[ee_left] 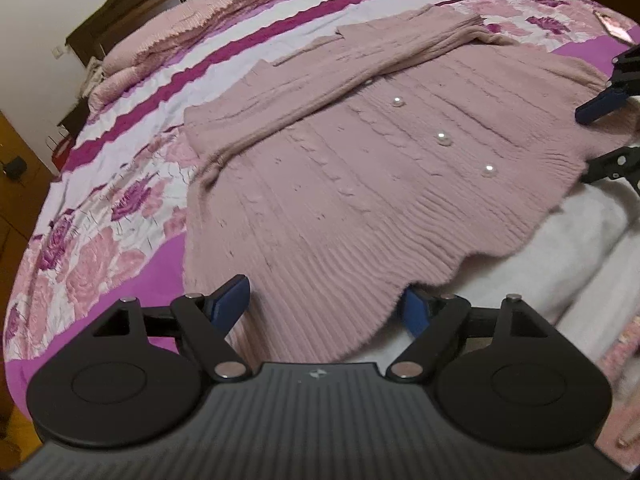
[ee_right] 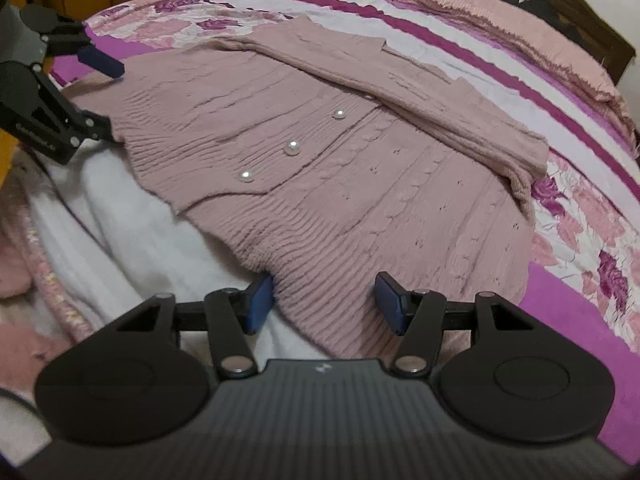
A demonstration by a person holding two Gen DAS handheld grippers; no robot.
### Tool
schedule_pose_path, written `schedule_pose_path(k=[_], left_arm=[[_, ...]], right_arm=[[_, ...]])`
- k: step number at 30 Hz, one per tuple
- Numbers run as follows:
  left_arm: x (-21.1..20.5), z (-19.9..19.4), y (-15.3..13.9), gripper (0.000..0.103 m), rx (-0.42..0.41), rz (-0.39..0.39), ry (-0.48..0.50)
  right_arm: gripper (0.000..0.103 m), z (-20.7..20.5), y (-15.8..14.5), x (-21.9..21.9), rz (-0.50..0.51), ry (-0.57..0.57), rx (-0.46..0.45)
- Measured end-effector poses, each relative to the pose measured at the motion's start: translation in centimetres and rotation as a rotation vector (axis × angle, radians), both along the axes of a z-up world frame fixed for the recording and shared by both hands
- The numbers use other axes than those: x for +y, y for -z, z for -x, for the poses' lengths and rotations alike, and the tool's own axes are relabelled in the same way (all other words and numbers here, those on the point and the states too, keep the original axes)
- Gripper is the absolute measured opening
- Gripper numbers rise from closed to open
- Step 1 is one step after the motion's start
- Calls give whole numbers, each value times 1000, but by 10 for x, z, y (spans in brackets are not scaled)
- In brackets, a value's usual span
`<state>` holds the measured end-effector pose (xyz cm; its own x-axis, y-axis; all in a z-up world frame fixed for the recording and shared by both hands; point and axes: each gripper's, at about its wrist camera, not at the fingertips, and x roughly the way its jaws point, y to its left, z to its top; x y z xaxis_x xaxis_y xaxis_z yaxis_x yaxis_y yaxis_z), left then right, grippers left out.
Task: Fold small clothes
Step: 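Grasp the ribbed hem of the flat pink cardigan with both grippers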
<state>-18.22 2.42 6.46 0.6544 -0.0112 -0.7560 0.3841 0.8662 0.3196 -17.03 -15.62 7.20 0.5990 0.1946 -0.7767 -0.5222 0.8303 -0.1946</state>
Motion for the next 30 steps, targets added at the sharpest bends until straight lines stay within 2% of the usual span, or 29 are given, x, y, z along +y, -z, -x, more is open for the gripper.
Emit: schedule_pose_path(k=[4, 9, 16, 17, 19, 20, 21, 22, 23, 26, 30], left_arm=[[1, -10, 8, 84, -12, -22, -28], [14, -14, 11, 86, -21, 19, -56], [11, -17, 18, 84, -91, 5, -61], [10, -15, 18, 80, -103, 4, -57], [9, -12, 17, 66, -127, 8, -45], [8, -11, 16, 54, -138, 16, -37], [7, -9, 15, 42, -143, 26, -27], [6, -9, 13, 37, -149, 35, -19], [5, -8, 12, 27, -152, 43, -17], [4, -12, 6, 13, -157, 74, -28], [5, -19, -11, 10, -193, 123, -47]], right_arm=[[58, 0, 3, 1, 32, -6, -14], [58, 4, 2, -9, 58, 13, -27], [56, -3, 12, -9, 96, 60, -122], [52, -3, 12, -9, 96, 61, -128], [30, -3, 10, -11, 83, 73, -145], [24, -3, 9, -13, 64, 76, -144], [22, -3, 6, -14, 41, 86, -143], [19, -3, 4, -14, 24, 94, -146], [14, -3, 2, -15, 13, 97, -155], [10, -4, -6, -15, -4, 109, -200], [9, -11, -21, -17, -26, 136, -274]])
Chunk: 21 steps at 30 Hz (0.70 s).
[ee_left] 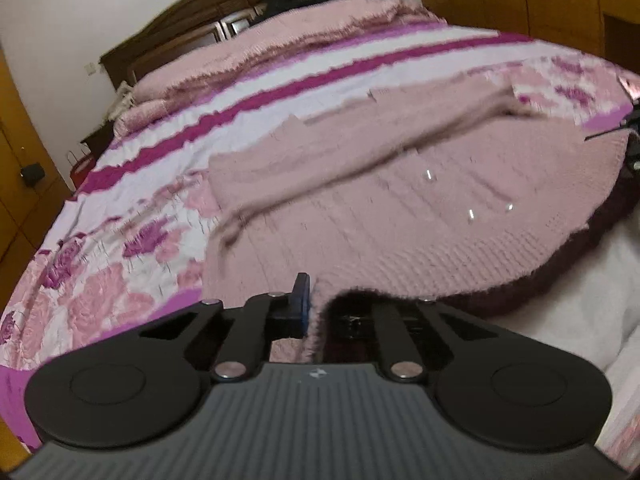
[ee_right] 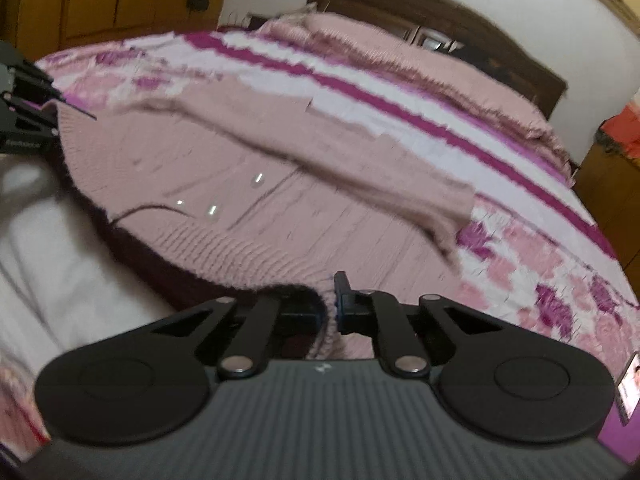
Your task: Fold small clothes
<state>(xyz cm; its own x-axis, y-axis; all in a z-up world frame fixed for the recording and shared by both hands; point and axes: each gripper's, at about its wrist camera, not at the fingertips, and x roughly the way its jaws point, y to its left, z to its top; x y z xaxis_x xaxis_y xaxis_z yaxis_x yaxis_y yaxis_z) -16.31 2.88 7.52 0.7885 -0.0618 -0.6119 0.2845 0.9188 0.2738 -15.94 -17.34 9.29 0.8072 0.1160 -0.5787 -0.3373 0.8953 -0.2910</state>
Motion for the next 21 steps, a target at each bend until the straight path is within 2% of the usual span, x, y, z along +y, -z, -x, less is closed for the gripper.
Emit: schedule_pose_path(k=[9, 15, 21], left_arm=[[-6, -45, -42, 8, -136, 45, -49], [-13, -97, -67, 7, -207, 69, -71], [-15, -162, -85, 7, -235, 68, -93]], right_arm=[[8, -46, -31, -5, -15, 50, -154], [8, -97, -52, -6, -42, 69, -206], [8, -153, -63, -6, -31, 91, -235]])
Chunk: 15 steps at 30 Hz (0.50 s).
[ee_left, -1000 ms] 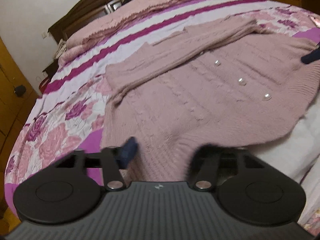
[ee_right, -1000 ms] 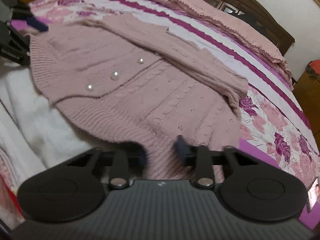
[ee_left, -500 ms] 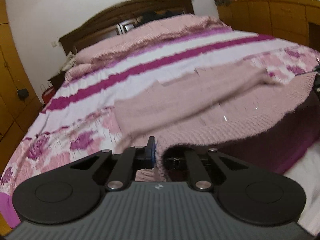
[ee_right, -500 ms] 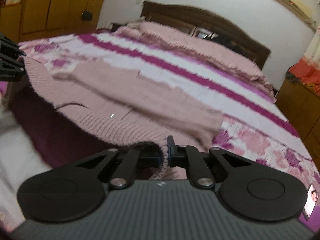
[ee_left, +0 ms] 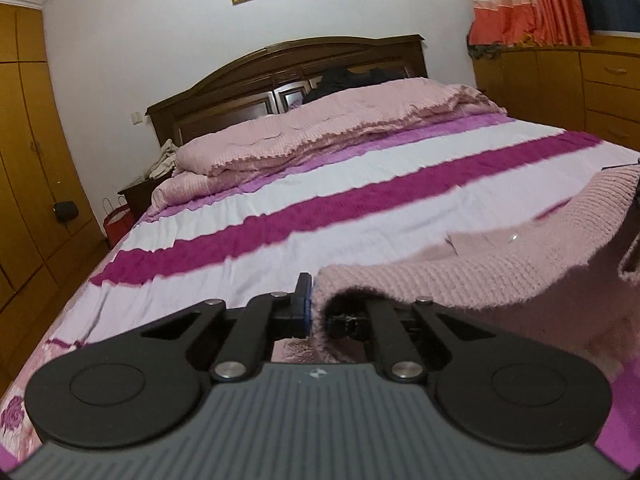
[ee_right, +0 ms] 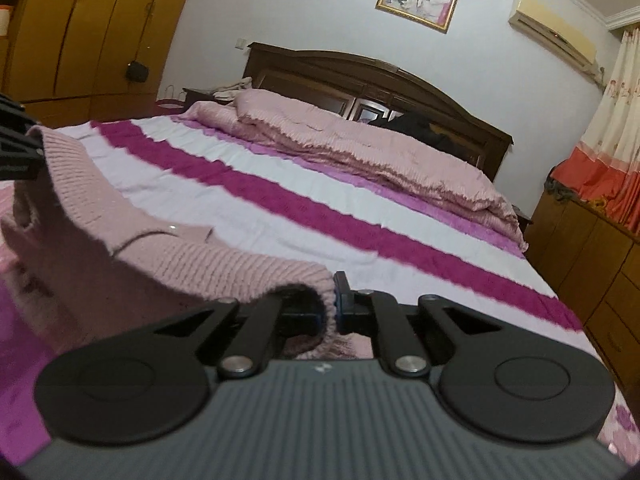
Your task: Fold small clothes
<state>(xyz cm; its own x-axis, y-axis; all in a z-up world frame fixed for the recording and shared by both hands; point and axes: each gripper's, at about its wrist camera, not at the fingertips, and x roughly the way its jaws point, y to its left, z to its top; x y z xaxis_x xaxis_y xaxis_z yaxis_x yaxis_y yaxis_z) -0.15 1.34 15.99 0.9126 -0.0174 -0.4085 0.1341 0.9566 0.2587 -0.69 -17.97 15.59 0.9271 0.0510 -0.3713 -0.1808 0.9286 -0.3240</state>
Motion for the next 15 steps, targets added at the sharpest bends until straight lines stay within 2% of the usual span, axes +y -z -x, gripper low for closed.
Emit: schedule_pose_path(k=[7, 15], left_arm=[[0, -85, 10, 7, 38, 21, -33], [-4, -172, 79, 7, 181, 4, -55]], right_arm=[[8, -63, 16, 1, 16, 45, 40], [8, -119, 73, 6, 50, 78, 166]])
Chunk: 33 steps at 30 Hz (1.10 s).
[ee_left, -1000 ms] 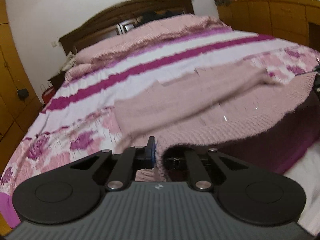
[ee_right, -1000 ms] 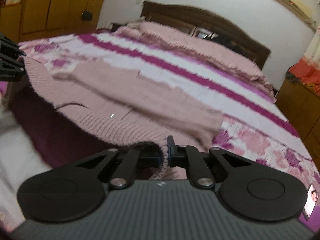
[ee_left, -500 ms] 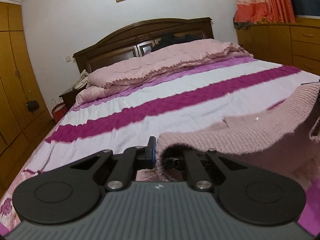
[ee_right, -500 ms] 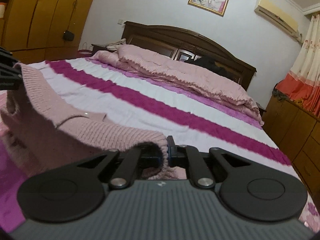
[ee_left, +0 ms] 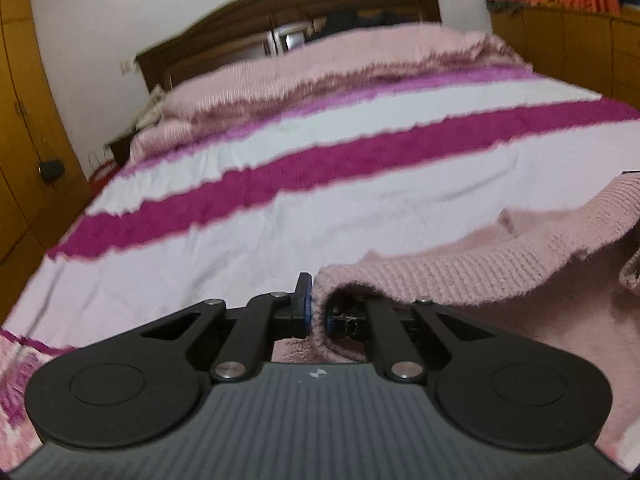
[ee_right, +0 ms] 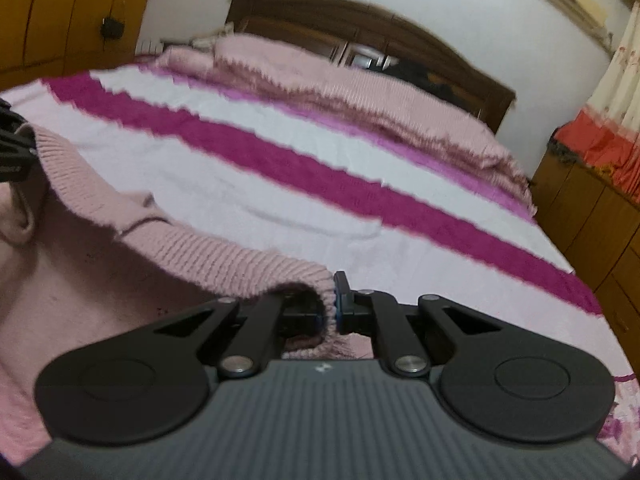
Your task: Fold small clothes
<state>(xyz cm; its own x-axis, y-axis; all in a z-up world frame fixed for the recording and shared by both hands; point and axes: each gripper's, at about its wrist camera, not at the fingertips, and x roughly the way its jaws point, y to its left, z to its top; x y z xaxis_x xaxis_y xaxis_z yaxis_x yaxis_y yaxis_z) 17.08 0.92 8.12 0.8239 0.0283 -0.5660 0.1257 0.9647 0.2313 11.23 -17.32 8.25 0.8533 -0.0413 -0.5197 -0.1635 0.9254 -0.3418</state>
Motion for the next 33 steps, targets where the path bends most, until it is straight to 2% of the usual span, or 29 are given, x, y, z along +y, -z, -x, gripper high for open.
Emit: schedule_pose_path(k=[5, 7, 10, 12, 13, 14, 15, 16, 17, 21, 28, 33], left_arm=[[2, -30, 44, 9, 107, -14, -9], [1, -36, 54, 11, 118, -25, -7], [2, -37, 56, 20, 124, -28, -12], [7, -38, 50, 39, 137, -10, -27], [12, -37, 46, 45, 142, 3, -38], [16, -35, 41, 54, 142, 15, -46], [18, -32, 35, 59, 139, 25, -50], [22, -27, 30, 61, 135, 36, -51], [25, -18, 23, 63, 130, 43, -47], [33, 4, 2, 67, 118, 67, -27], [36, 48, -30, 68, 95, 130, 53], [28, 63, -25, 68, 109, 86, 114]], right_arm=[[10, -25, 35, 1, 14, 7, 91], [11, -31, 47, 0, 19, 1, 122], [11, -28, 49, 0, 13, -4, 105], [12, -26, 44, -1, 1, 0, 108], [20, -25, 40, -2, -7, 6, 109], [36, -25, 36, -5, -14, 19, 104], [46, -21, 31, -8, -21, 33, 89], [62, -18, 26, -11, -30, 40, 72], [67, -12, 20, -15, -46, 39, 53], [67, 7, 3, -26, -73, 22, 37], [67, 35, -13, -30, -64, -38, 22], [67, 48, -9, -19, -49, -133, 51]])
